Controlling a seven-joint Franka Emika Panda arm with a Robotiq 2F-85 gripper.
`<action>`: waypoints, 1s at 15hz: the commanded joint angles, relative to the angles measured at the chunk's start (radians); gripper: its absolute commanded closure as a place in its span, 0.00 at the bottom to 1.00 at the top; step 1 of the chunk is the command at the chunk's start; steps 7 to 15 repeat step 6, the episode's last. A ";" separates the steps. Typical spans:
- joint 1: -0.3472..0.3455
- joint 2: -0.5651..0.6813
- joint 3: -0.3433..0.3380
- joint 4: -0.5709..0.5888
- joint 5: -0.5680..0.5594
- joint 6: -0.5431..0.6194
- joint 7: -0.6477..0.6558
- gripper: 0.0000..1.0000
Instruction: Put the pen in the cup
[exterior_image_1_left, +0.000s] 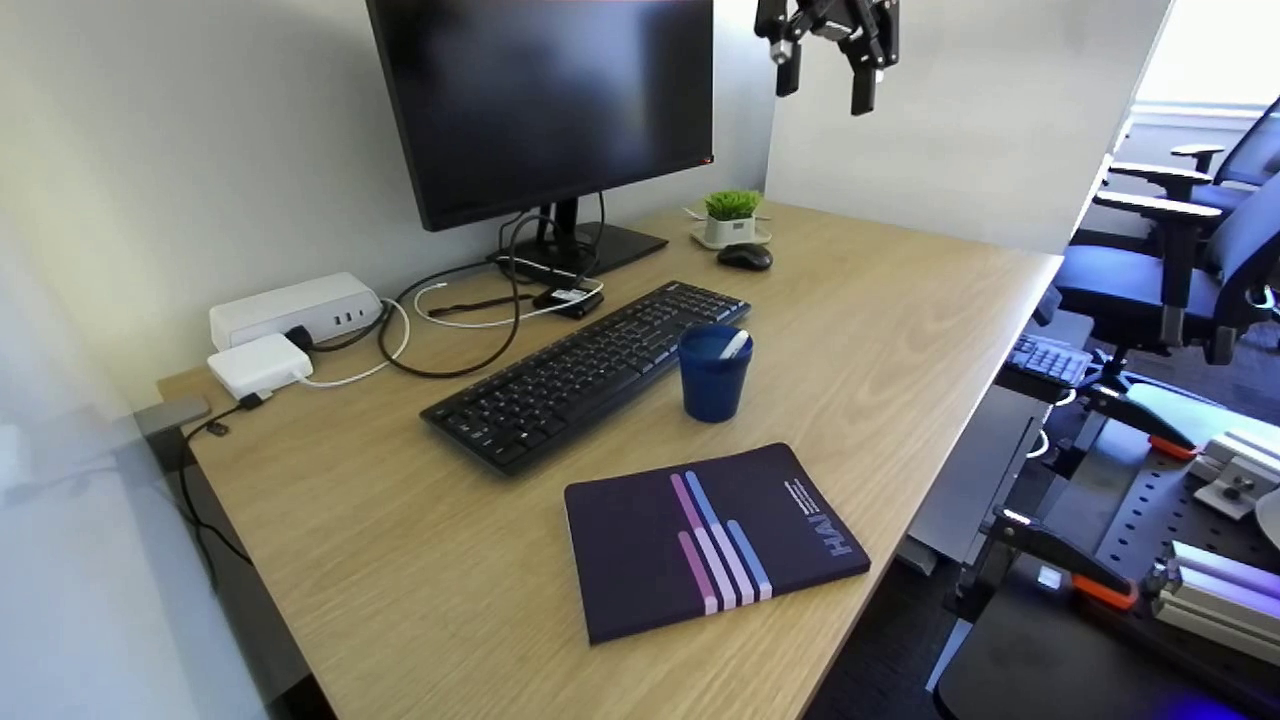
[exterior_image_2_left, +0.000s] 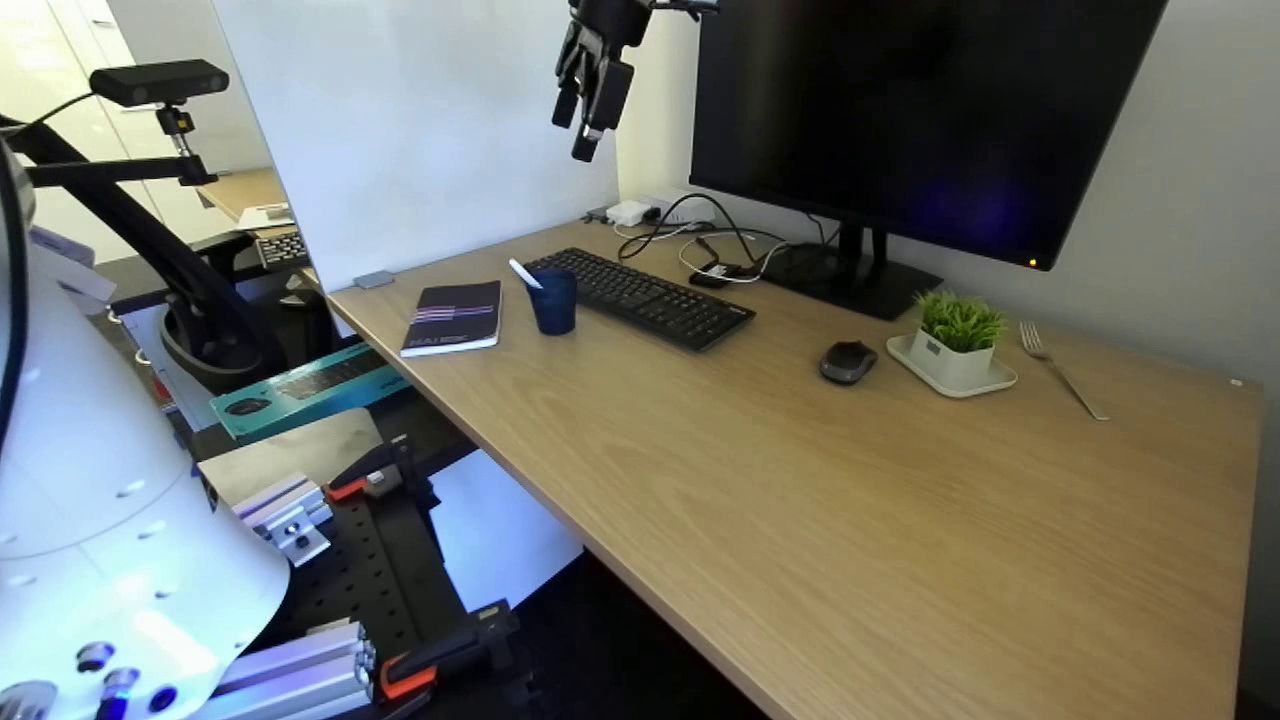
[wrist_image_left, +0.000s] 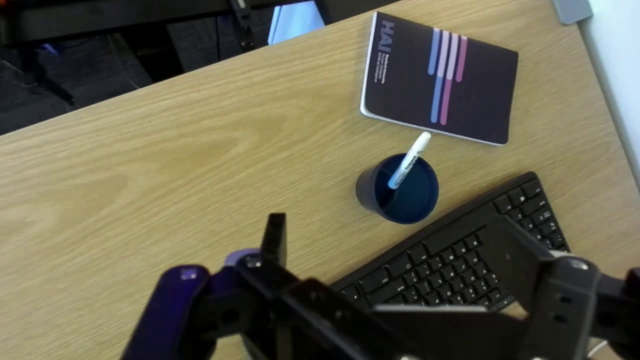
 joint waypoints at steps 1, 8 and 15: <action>-0.023 -0.120 0.012 -0.111 -0.069 0.043 -0.021 0.00; -0.025 -0.111 0.014 -0.096 -0.056 0.013 -0.005 0.00; -0.025 -0.111 0.014 -0.096 -0.056 0.013 -0.005 0.00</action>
